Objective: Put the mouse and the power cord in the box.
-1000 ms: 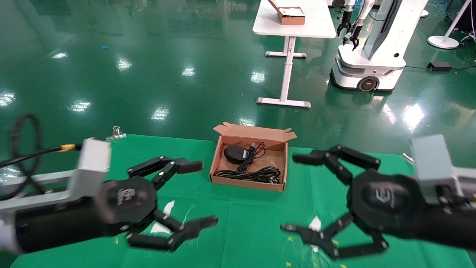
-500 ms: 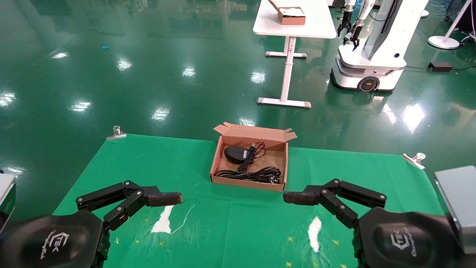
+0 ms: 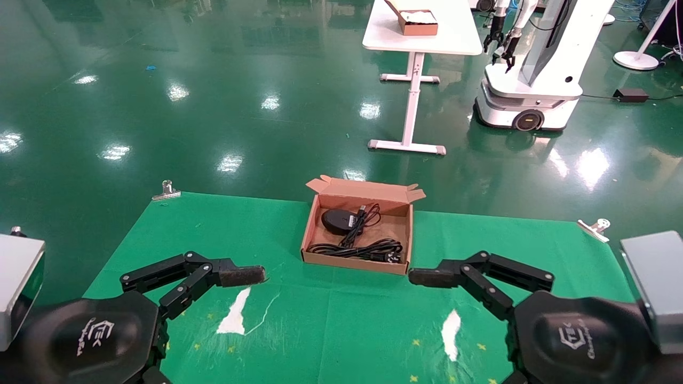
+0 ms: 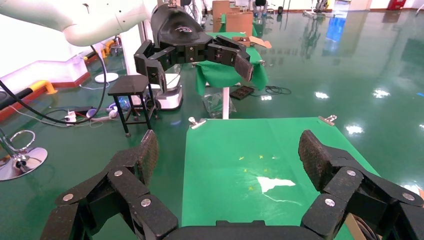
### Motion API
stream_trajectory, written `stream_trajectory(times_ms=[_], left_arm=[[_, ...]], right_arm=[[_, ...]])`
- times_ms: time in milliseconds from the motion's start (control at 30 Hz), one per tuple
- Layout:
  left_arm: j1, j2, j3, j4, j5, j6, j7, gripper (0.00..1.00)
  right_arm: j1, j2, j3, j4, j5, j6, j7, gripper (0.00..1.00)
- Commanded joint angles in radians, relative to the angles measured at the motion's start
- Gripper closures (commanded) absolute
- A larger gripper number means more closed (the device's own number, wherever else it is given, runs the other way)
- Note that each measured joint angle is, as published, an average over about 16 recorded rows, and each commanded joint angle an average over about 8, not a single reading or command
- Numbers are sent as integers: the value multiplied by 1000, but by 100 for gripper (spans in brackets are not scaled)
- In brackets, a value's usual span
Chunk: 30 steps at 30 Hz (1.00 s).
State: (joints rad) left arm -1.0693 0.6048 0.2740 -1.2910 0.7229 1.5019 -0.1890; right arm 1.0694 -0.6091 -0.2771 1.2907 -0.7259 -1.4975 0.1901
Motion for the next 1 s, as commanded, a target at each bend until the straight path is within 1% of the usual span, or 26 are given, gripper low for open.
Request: stream_trajectory(times_ms=[33,1000], left_arm=[[-1,2,2,2,2,-2,0,0],[-7,9,7,10,10,-9,3,0]], right_arm=[[1,0,-1,-1,-1,0,0,0],[4,-2,-3,-6,-4,2,-3,0]])
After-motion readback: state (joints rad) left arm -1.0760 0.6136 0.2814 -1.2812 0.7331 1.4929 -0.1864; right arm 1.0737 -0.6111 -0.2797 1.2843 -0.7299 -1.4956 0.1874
